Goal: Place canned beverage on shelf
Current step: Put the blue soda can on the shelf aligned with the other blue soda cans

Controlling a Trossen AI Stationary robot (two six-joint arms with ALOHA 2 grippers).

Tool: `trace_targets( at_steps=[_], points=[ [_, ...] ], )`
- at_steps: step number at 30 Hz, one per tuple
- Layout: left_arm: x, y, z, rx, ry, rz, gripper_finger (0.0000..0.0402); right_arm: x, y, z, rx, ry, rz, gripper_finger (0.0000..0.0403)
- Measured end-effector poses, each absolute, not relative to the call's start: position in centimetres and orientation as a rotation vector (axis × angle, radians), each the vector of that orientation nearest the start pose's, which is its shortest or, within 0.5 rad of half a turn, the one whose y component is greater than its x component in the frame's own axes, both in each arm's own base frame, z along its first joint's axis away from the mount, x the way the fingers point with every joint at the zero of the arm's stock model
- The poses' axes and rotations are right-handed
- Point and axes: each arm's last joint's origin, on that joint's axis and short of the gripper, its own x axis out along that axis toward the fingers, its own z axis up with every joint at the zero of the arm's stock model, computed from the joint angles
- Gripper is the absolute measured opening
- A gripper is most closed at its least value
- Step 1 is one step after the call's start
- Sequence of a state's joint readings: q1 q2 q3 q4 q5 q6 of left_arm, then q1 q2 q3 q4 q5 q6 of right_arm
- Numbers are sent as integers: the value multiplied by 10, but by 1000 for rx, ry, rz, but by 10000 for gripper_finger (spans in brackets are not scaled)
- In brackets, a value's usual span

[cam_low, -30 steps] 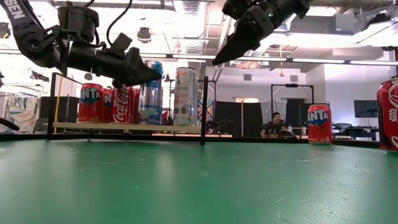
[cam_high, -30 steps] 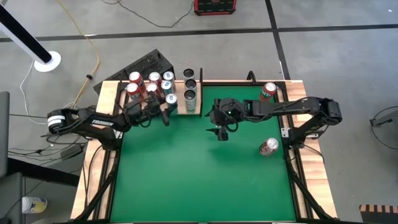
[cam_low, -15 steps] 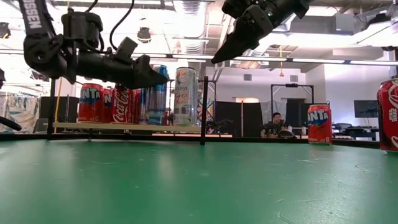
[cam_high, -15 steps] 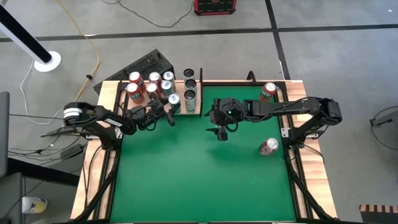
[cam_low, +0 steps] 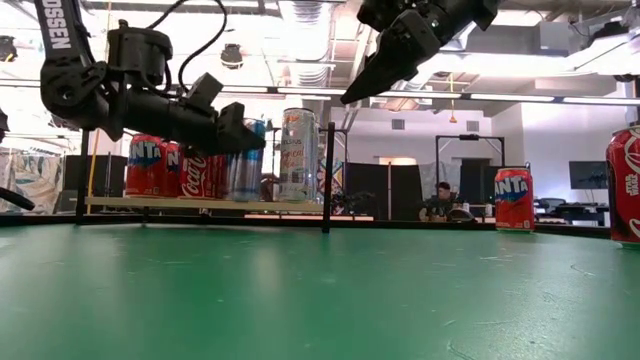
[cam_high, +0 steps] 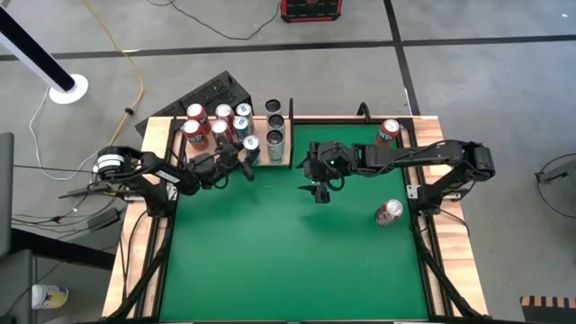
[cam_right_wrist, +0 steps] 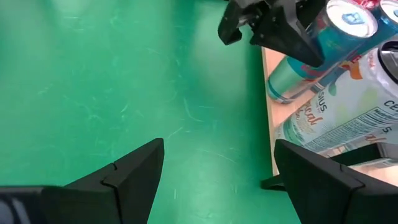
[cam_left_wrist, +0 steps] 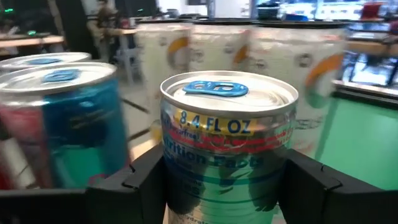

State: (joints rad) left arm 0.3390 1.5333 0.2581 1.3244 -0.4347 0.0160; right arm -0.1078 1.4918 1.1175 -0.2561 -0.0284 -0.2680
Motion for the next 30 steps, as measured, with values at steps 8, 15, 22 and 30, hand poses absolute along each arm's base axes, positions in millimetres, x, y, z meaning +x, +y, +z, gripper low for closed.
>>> trace_targets(
  at_steps=[8,15,22,30],
  points=[
    [216,89,154,4,-30,780,254,326,-34,276,-219,629,8,329],
    [215,89,154,24,-17,774,258,326,-34,277,-212,628,6,329],
    [212,87,168,47,-76,771,264,326,-34,277,-212,628,6,329],
    [202,77,195,108,-134,748,272,327,-34,277,-213,616,4,329]
  ],
)
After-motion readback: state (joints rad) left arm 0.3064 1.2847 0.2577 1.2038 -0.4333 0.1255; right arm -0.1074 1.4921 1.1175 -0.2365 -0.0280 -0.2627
